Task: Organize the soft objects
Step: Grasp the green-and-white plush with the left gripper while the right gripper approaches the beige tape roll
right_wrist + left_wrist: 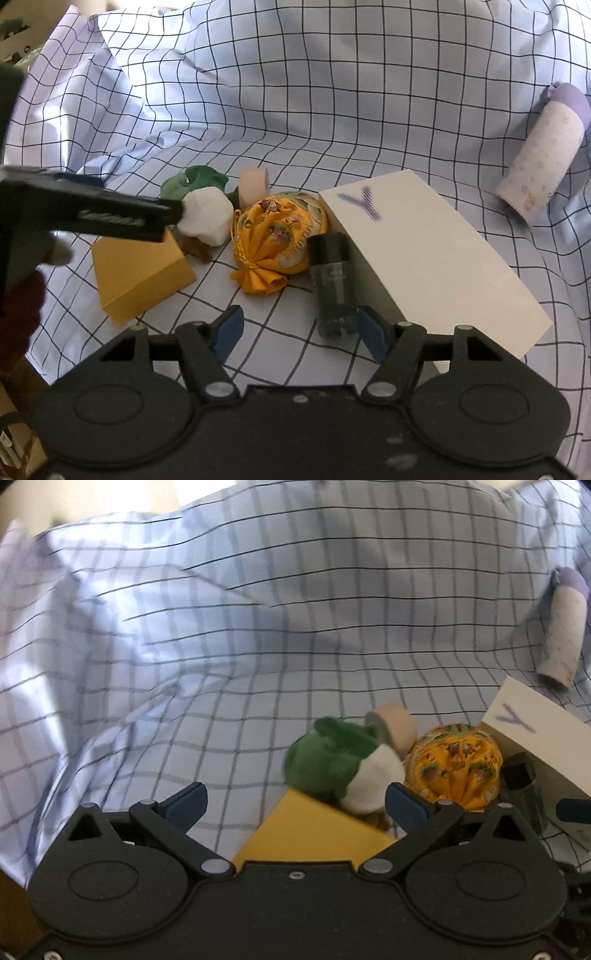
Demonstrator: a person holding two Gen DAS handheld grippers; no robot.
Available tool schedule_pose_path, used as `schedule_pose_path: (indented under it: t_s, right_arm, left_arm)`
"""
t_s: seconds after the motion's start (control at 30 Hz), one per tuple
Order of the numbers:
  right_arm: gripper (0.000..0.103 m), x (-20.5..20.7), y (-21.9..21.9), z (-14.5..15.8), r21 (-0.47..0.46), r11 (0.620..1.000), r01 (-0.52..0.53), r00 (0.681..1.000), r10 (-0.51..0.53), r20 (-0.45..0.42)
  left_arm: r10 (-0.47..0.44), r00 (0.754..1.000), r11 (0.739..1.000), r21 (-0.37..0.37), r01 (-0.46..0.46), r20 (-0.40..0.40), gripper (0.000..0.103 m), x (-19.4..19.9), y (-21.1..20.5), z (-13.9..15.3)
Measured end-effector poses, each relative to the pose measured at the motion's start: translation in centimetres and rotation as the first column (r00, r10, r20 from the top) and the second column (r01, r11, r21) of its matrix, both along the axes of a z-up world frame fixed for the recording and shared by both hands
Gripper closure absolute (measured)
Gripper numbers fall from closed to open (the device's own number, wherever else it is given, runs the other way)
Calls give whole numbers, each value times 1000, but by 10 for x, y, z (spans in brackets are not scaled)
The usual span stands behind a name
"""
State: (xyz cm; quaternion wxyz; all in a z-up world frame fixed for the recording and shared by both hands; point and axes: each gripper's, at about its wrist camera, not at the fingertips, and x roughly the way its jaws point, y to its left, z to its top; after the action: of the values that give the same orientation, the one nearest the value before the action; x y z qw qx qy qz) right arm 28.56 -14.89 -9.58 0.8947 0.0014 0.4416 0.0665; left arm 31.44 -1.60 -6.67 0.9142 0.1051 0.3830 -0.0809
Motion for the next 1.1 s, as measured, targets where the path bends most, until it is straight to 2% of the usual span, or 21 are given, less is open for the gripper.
schedule_pose_path:
  t_s: [0.13, 0.37, 0.4, 0.43, 0.47, 0.53, 0.6, 0.87, 1.1]
  right_arm:
    - [34, 1, -2, 2, 9, 1000, 8, 1000, -8, -2]
    - [34, 2, -2, 2, 22, 1000, 13, 1000, -12, -5]
    - [34, 2, -2, 2, 22, 1000, 12, 1000, -12, -5]
    - [34, 3, -2, 2, 22, 1000, 10, 1000, -10, -3]
    - [34, 3, -1, 3, 21, 1000, 8, 1000, -8, -2]
    - [34, 4, -1, 4, 18, 1000, 6, 1000, -6, 1]
    - [34, 5, -1, 5, 17, 1000, 5, 1000, -5, 4]
    - [32, 34, 6, 16, 17, 1000, 4, 999, -5, 34]
    - [31, 97, 32, 11, 6, 1000, -3, 1000, 3, 14]
  left_arm:
    - [-69, 997, 998, -4, 69, -20, 4, 13, -10, -6]
    - [-97, 991, 995, 3, 98, -89, 4, 30, -19, -25]
    - [-97, 990, 995, 5, 98, -102, 9, 33, -19, -29]
    - [-99, 989, 995, 0, 100, -113, 23, 35, -18, -32]
    - [-108, 986, 994, -22, 106, -129, 28, 38, -16, -34]
    - [-94, 987, 995, -54, 87, -133, 38, 40, -12, -32]
    - [-82, 987, 994, -82, 71, -141, 42, 46, -6, -28]
    - [45, 988, 991, -118, -63, -149, 42, 72, 27, -25]
    - [77, 979, 983, -152, -106, -187, 39, 82, 38, -30]
